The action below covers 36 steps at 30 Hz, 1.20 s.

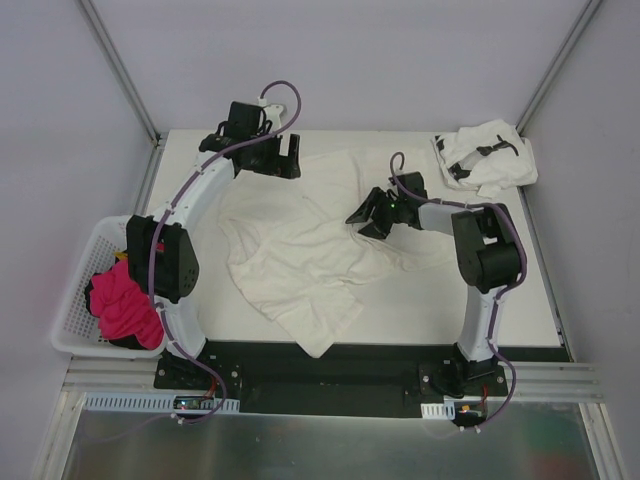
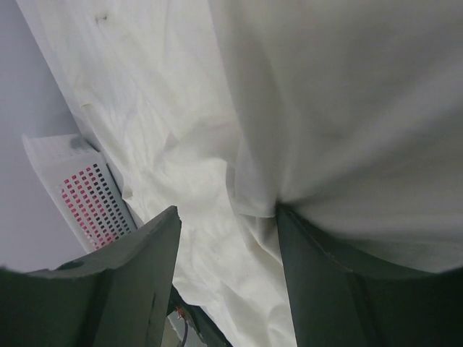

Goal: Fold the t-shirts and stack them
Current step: Flatten out the tshirt

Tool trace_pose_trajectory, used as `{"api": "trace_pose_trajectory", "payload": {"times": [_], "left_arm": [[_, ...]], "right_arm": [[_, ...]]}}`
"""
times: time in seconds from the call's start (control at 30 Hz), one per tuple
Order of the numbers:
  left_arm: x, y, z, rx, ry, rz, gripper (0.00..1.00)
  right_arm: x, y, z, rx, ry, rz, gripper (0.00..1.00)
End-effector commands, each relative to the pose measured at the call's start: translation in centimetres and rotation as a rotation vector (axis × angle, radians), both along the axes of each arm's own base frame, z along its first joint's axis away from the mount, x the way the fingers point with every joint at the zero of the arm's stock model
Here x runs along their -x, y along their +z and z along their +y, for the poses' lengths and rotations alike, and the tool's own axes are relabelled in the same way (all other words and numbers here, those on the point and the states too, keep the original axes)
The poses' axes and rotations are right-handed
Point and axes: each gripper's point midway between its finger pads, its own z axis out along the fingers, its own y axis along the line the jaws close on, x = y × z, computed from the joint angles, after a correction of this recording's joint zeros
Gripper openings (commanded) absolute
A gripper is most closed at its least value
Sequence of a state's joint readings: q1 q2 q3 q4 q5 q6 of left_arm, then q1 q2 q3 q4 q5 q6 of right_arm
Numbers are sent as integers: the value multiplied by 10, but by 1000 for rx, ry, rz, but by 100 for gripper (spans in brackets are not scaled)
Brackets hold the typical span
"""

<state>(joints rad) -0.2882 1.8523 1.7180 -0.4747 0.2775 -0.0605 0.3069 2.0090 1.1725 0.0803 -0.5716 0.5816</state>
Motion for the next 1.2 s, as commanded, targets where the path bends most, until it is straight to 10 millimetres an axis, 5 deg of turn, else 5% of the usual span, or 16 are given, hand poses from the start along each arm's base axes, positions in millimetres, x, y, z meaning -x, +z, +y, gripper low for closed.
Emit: {"api": "trace_pose_trajectory", "payload": {"times": [0.0, 0.37, 0.6, 0.8, 0.9, 1.03, 1.17], "left_arm": [[9, 32, -13, 18, -32, -81, 99], [27, 39, -32, -52, -65, -132, 99], [32, 38, -38, -72, -82, -142, 99], [23, 4, -30, -135, -20, -90, 99], [10, -25, -21, -182, 71, -59, 99], [-14, -62, 3, -277, 238, -41, 99], [-42, -74, 31, -228, 410, -1, 99]], "right_arm": [[7, -17, -22, 50, -53, 65, 60], [15, -15, -82, 129, -197, 50, 60], [7, -15, -85, 133, -219, 47, 61], [-15, 29, -102, 204, -226, -88, 63], [-32, 71, -111, 213, -238, -185, 64], [-42, 117, -128, 218, -271, -303, 64], [-38, 155, -138, 229, -290, -411, 65]]}}
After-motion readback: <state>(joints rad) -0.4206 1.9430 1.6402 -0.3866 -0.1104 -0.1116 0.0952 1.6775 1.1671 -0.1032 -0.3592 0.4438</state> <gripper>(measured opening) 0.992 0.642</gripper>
